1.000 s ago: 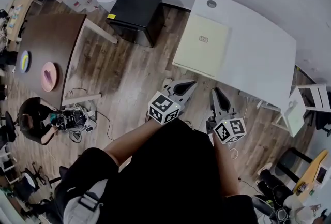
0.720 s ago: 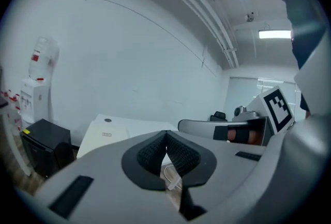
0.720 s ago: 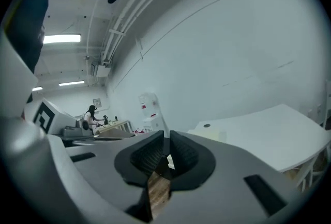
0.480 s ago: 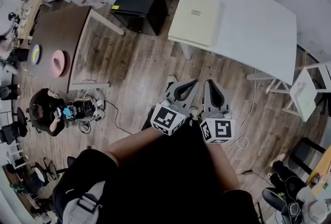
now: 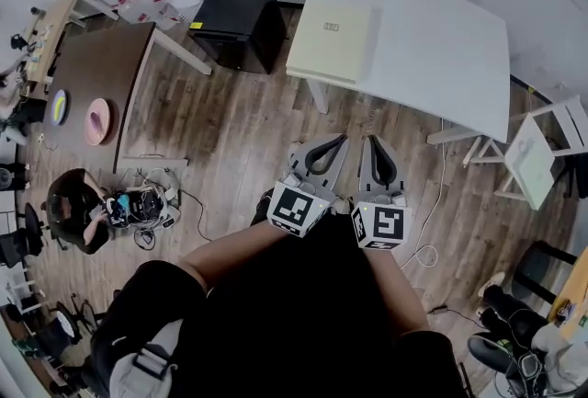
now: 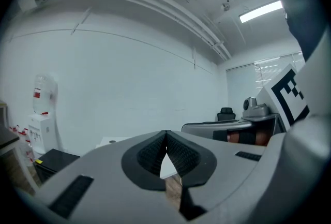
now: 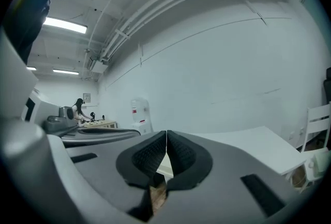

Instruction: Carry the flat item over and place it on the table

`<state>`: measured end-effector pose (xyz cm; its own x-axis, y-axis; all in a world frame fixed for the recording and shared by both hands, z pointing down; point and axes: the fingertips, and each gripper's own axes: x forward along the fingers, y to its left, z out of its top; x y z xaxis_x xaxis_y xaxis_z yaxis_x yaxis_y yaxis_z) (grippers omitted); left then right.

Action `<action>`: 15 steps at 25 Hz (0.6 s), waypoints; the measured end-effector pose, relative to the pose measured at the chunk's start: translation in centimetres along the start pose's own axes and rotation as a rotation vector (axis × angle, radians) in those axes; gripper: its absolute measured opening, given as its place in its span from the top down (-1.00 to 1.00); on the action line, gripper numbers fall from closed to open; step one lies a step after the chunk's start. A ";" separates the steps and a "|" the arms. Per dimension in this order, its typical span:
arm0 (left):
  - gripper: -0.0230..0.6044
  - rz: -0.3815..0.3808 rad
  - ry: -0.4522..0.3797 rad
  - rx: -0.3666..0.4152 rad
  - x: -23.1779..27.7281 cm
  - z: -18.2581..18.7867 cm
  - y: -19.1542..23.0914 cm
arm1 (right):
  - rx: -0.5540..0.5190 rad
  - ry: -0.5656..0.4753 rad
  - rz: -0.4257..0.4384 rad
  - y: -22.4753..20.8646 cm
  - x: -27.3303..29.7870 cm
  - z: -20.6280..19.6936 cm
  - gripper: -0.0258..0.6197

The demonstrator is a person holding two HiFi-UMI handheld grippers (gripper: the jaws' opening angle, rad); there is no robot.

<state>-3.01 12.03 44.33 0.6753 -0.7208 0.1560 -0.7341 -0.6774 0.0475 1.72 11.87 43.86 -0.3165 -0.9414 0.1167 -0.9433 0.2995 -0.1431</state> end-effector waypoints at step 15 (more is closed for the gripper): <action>0.88 0.097 -0.014 -0.012 -1.4 0.2 3.3 | -0.059 0.026 0.096 3.5 2.4 -0.4 0.82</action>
<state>-6.38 10.79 44.10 0.6019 -0.7851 0.1462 -0.7969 -0.6025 0.0449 -2.39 10.70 44.05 -0.4078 -0.9037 0.1308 -0.9124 0.3977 -0.0964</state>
